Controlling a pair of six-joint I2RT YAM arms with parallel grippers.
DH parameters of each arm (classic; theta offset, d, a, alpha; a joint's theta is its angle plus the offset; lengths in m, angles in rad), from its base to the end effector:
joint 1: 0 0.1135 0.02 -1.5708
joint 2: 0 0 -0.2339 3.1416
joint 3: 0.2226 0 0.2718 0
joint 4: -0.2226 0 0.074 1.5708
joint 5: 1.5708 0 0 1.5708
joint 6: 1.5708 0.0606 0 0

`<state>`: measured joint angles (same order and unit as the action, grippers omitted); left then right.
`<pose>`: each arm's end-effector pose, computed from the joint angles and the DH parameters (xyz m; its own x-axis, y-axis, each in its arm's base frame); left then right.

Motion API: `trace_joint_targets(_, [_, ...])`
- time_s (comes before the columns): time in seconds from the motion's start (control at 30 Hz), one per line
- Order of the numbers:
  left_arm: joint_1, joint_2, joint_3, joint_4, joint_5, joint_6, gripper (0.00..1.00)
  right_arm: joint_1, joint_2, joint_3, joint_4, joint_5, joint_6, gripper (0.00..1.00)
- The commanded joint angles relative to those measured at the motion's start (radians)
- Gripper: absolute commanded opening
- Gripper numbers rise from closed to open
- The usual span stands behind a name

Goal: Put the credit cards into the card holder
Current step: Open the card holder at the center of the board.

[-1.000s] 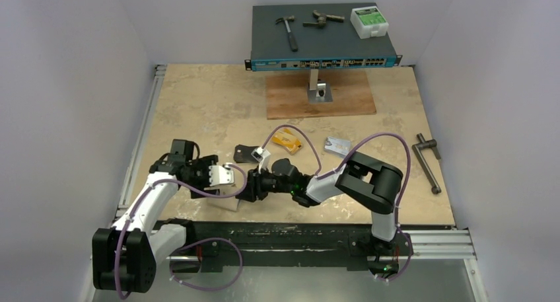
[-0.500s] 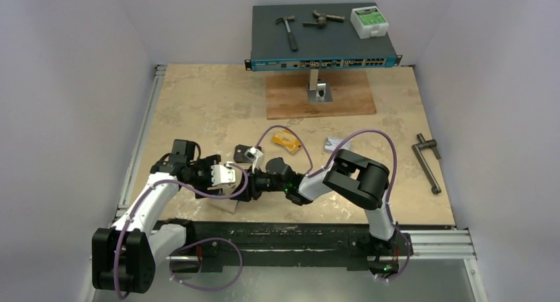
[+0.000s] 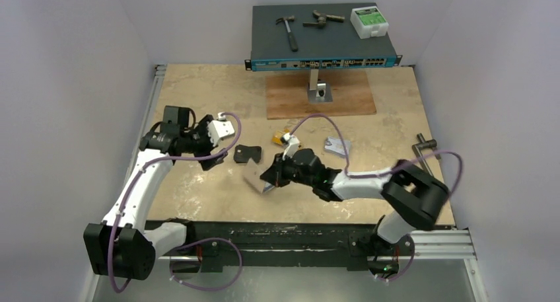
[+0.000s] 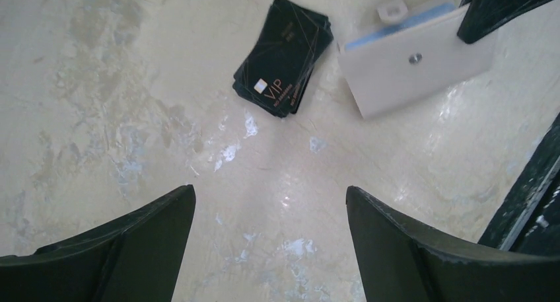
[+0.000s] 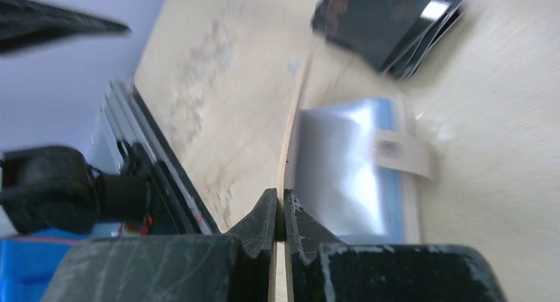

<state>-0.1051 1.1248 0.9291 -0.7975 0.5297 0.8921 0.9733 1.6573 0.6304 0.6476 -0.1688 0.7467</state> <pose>0.2551 -0.0577 0.2260 -0.2390 0.7007 -0.6723 0.8776 0.4522 0.1593 0.1902 0.2975 0.1012 -0.7661 0.0644 -0.6395 -0.5211 0.5203 0.6766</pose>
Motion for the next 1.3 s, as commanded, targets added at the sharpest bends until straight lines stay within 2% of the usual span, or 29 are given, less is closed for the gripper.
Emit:
trace_joint_targets(0.0, [-0.016,-0.018,0.079,-0.087,0.068,-0.192,0.85,0.000,-0.277,-0.011,-0.313,0.286,-0.109,0.00])
trace_joint_targets(0.13, [-0.077,-0.039,0.087,-0.088,0.044,-0.251,0.85,0.017,-0.469,-0.030,-0.521,0.458,-0.119,0.00])
trace_joint_targets(0.27, [-0.120,-0.045,0.078,-0.083,0.017,-0.281,0.85,0.068,-0.530,0.013,-0.703,0.589,-0.129,0.00])
trace_joint_targets(0.43, [-0.125,-0.045,0.056,-0.074,0.012,-0.287,0.84,0.190,-0.442,0.129,-0.930,0.777,-0.083,0.00])
trace_joint_targets(0.6, [-0.126,-0.047,0.042,-0.072,0.019,-0.288,0.84,0.359,-0.277,0.285,-1.253,1.033,0.130,0.00])
trace_joint_targets(0.73, [-0.128,-0.039,0.042,-0.066,0.021,-0.290,0.84,0.442,-0.123,0.402,-1.427,1.111,0.244,0.00])
trace_joint_targets(0.83, [-0.127,-0.038,0.046,-0.060,0.019,-0.289,0.84,0.489,-0.011,0.500,-1.460,1.118,0.224,0.00])
trace_joint_targets(1.03, [-0.128,-0.027,0.047,-0.047,-0.003,-0.288,0.84,0.523,0.199,0.659,-1.399,1.064,0.049,0.00])
trace_joint_targets(1.07, [-0.128,-0.026,0.045,-0.045,-0.005,-0.286,0.84,0.526,0.220,0.674,-1.380,1.052,0.017,0.03])
trace_joint_targets(1.2, [-0.128,-0.019,0.047,-0.036,-0.016,-0.286,0.84,0.527,0.263,0.696,-1.285,0.978,-0.097,0.29])
trace_joint_targets(1.27, [-0.128,-0.009,0.052,-0.034,-0.028,-0.287,0.84,0.527,0.275,0.690,-1.248,0.934,-0.127,0.38])
